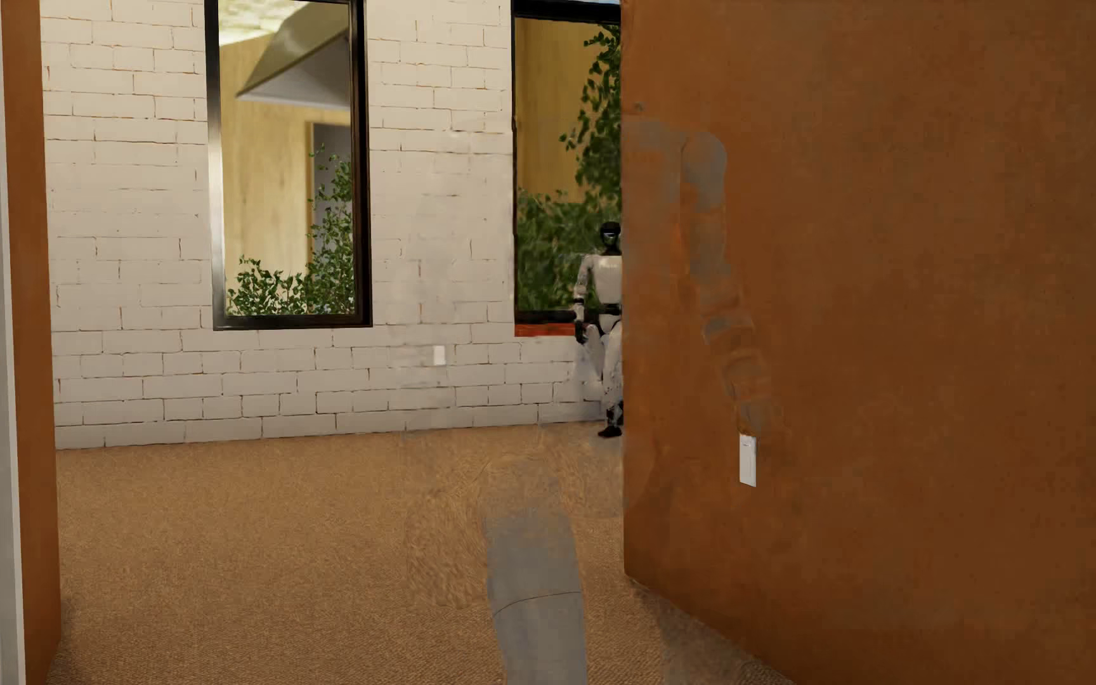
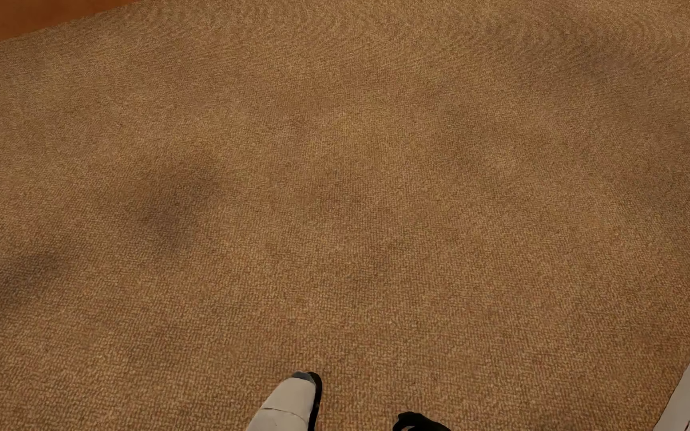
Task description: Go around the corner
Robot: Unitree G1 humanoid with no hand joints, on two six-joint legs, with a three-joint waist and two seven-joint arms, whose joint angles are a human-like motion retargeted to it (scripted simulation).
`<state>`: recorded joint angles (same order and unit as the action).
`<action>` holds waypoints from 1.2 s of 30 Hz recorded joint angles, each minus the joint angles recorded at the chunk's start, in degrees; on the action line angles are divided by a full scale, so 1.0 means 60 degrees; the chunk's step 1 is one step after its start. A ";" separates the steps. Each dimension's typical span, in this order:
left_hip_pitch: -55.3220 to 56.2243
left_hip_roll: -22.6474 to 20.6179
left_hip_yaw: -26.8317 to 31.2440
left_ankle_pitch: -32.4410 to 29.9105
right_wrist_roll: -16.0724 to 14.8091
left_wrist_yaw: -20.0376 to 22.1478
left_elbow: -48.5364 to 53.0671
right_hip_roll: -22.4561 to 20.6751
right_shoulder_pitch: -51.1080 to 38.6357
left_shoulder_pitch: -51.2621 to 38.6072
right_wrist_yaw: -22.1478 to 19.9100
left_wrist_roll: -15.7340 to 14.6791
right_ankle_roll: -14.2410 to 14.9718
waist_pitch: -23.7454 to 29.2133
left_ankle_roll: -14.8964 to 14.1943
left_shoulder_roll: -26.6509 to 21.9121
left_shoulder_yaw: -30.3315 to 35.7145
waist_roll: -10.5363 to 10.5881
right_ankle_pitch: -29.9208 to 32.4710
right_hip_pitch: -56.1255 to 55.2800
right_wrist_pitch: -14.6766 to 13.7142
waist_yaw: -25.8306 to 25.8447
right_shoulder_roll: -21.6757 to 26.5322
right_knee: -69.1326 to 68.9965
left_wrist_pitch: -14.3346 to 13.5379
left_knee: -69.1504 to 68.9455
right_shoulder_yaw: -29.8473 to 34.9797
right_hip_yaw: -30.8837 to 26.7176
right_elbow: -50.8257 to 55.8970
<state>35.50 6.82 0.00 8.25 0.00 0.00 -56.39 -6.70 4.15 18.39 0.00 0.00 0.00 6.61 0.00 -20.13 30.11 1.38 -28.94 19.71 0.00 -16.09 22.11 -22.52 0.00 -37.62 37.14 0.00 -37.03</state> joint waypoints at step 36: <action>-0.0475 -0.0021 0.0000 -0.0045 0.0000 0.0000 -0.0172 0.1336 0.0798 0.0496 0.0000 0.0000 0.0000 -0.0765 0.0000 0.0017 -0.0640 -0.0176 0.5100 0.0228 0.0000 -0.0414 -0.0027 -0.2848 0.0000 -0.1637 -0.1588 0.0000 -0.0942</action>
<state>32.65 6.69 0.00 7.98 0.00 0.00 -57.42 1.31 8.94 21.37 0.00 0.00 0.00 2.02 0.00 -20.03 26.26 0.32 1.65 21.07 0.00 -18.57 21.95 -39.61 0.00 -47.44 27.61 0.00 -42.68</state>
